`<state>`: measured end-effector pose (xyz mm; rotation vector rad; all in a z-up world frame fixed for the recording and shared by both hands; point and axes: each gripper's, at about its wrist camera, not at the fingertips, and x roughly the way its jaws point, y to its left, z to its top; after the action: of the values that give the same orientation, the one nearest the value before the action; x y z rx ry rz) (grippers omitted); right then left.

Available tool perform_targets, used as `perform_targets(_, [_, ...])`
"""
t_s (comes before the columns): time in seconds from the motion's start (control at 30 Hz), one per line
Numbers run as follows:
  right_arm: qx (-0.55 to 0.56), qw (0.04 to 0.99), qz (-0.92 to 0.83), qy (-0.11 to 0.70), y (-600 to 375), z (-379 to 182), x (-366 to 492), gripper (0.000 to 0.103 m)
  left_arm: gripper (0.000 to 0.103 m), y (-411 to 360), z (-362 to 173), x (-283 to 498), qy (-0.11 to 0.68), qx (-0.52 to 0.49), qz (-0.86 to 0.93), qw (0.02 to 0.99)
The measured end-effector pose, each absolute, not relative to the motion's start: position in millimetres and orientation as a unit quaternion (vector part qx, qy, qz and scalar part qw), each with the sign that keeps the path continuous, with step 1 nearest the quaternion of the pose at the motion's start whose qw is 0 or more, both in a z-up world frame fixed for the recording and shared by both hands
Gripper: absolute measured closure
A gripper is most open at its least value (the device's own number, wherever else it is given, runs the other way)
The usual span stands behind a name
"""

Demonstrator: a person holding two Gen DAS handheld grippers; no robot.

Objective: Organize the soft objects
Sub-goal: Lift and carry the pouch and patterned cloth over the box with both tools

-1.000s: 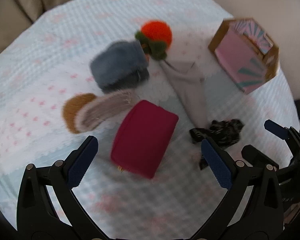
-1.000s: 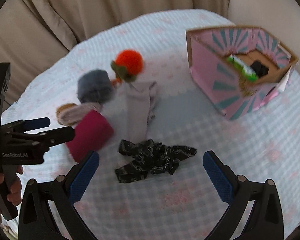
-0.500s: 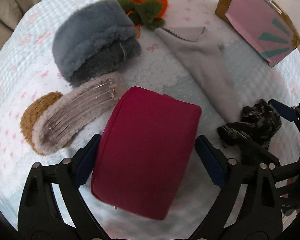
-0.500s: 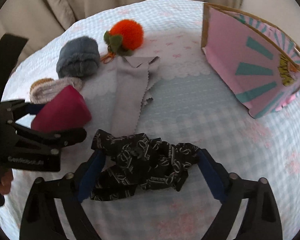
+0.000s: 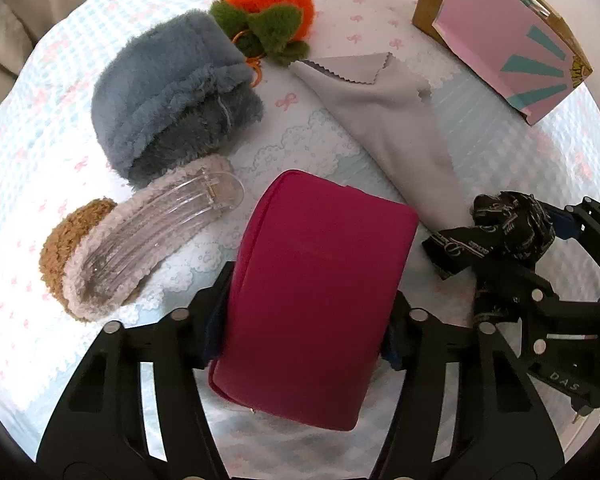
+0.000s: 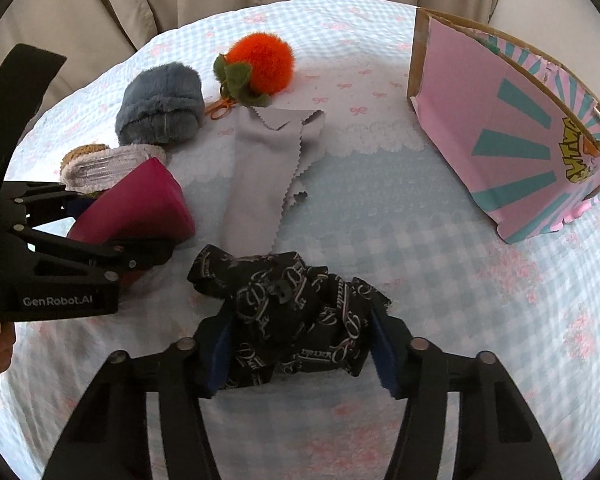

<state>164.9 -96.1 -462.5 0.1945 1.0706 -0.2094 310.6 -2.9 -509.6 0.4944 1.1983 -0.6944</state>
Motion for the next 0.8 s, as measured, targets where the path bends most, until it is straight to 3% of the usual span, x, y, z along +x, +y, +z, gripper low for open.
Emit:
perform_targets(0.3, [0.101, 0.851, -0.093, 0.506, -103, -444, 162, 0.053, 0.067, 12, -495, 310, 0.554, 0.21, -0.302, 0.747])
perform_targets(0.57, [0.101, 0.861, -0.091, 0.491, -108, -395, 153, 0.053, 0.069, 33, -440, 302, 0.55, 0.178, -0.284, 0.765])
perform_targets(0.8, [0.105, 0.875, -0.081, 0.465, -115, -321, 141, 0.053, 0.069, 52, -357, 285, 0.539, 0.128, -0.257, 0.792])
